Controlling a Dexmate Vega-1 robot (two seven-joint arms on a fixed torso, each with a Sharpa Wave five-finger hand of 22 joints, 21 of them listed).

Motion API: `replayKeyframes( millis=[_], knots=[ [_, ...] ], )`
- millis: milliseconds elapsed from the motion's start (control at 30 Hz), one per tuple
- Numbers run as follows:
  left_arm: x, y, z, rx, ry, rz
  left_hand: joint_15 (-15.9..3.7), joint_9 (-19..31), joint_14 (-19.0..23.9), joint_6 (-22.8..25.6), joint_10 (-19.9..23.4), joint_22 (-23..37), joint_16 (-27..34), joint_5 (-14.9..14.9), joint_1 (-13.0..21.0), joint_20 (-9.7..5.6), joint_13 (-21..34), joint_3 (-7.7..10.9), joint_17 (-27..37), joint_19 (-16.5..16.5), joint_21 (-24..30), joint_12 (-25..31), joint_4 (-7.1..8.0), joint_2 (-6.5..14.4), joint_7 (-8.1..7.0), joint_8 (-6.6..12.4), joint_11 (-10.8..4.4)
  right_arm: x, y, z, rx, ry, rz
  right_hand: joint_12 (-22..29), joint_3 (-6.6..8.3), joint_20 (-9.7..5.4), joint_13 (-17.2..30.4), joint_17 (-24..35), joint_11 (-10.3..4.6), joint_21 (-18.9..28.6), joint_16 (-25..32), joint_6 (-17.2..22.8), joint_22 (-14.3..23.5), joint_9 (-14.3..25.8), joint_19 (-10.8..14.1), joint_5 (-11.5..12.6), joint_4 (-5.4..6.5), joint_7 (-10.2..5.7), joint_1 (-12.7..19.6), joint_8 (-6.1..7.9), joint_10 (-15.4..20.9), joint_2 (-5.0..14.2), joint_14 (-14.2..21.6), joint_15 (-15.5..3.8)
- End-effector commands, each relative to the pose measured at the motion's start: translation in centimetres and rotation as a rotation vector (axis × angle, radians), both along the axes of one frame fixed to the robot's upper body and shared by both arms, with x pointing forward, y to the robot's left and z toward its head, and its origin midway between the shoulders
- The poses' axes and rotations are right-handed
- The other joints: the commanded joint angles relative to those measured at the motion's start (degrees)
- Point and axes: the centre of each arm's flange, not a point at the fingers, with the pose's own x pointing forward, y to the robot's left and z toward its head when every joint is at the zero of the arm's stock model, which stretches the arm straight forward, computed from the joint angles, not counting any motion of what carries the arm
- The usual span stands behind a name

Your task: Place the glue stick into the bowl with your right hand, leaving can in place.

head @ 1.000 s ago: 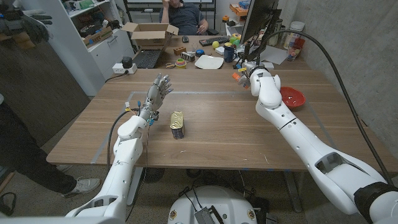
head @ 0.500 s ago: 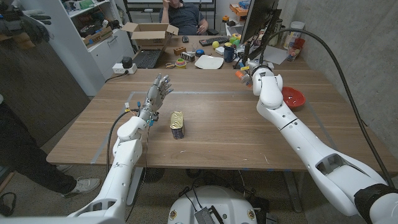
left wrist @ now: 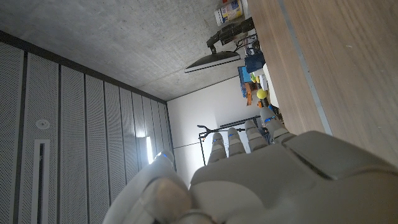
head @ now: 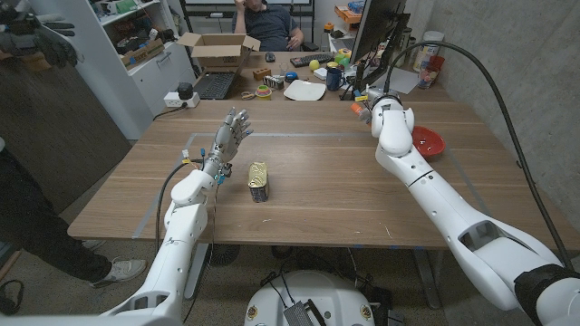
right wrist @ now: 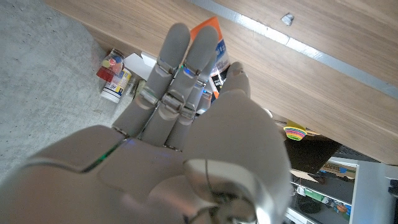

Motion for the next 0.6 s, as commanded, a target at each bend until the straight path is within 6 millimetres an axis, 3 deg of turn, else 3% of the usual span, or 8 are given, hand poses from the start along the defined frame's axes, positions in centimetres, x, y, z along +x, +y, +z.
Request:
replayKeyframes(
  millis=[33,600],
  knots=[
    [0.1,-0.1,0.0,0.002,0.001,-0.002,0.36,0.1,-0.1,-0.2,-0.1,0.3,-0.2,0.3,-0.5,0.49,0.3,-0.14,0.3,-0.8,-0.4,0.2,0.12,0.2,-0.10,0.19,0.01,0.7,-2.0,0.3,0.024,0.011,-0.064,0.4,-0.45,-2.63,0.2,0.1,0.15,0.7,0.3,4.6,0.1,2.1,0.2,0.1,0.09,-0.71,1.4,-0.16,0.4,1.44,0.2,0.25],
    [0.2,-0.1,0.0,0.006,0.004,-0.004,0.38,0.1,-0.2,-0.2,-0.1,0.3,-0.2,0.5,-0.5,0.55,0.3,-0.35,0.3,-0.7,-0.6,0.2,0.10,0.2,-0.07,0.19,0.07,1.4,-5.1,-0.1,0.052,0.029,-0.158,0.2,-0.96,-2.65,0.1,0.2,0.06,0.9,0.2,4.8,-0.3,2.4,-0.1,0.0,0.47,-0.82,1.9,-0.54,0.4,1.60,0.0,0.24]
  ],
)
